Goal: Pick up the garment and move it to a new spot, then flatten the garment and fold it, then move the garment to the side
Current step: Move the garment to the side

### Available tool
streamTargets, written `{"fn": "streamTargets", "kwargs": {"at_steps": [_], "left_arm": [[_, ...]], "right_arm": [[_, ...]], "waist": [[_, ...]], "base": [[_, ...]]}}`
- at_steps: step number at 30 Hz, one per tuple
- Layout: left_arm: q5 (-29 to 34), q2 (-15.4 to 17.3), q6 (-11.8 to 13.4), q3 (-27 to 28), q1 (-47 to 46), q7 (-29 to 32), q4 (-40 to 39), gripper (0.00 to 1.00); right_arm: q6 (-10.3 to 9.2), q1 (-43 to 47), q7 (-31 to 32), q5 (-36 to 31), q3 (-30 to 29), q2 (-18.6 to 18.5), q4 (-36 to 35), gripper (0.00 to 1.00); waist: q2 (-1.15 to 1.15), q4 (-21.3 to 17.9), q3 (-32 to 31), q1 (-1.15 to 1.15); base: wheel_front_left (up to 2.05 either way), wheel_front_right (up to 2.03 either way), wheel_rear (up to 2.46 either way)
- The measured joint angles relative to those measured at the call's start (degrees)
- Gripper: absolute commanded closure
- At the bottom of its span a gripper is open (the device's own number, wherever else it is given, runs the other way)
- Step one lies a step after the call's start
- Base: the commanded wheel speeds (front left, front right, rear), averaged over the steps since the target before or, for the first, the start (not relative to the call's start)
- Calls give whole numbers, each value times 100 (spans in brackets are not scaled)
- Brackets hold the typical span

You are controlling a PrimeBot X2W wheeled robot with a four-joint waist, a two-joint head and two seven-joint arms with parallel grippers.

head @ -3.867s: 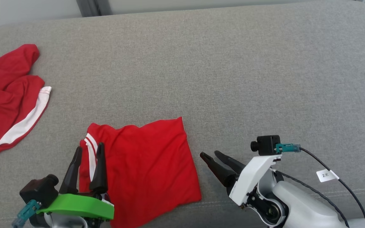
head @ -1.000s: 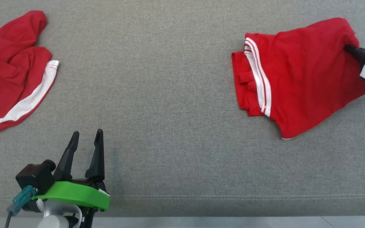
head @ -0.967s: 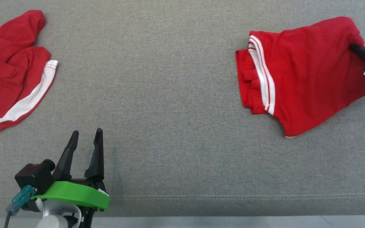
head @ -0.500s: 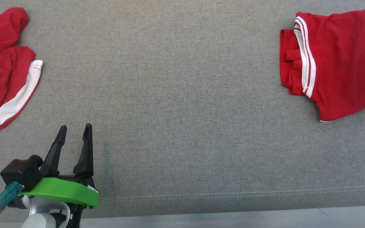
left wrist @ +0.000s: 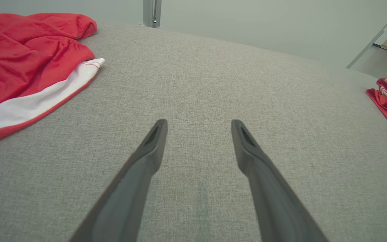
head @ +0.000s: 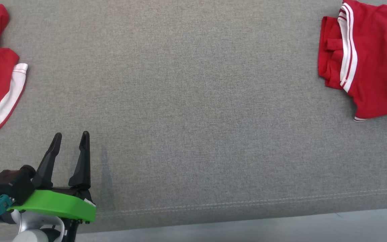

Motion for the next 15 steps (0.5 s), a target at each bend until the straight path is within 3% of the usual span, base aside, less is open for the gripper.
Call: {"fn": "streamTargets", "kwargs": {"at_steps": [5,6,8,9,15], "left_arm": [[33,107,52,70,58,86,-193,2],[33,110,54,82,59,91,-221,2],[40,123,54,87,61,145,-288,2],[47,129,63,86,63,158,-332,2],[49,134,71,75,63,208,-408,2]], "right_arm": [[-70,0,-318,-8,-91,0,132,100],[-107,0,-382,-8,-112,8,158,83],[-111,1,-449,-24,-116,33,238,18],[-127,2,-500,-55,-116,44,281,0],[-249,43,-853,-152,-125,63,571,0]], "waist": [[0,-70,96,0],[0,-86,117,0],[0,-120,161,0],[0,-138,185,0],[0,-227,284,0]], "base": [[0,0,0],[0,0,0],[0,0,0],[0,0,0],[0,0,0]]}}
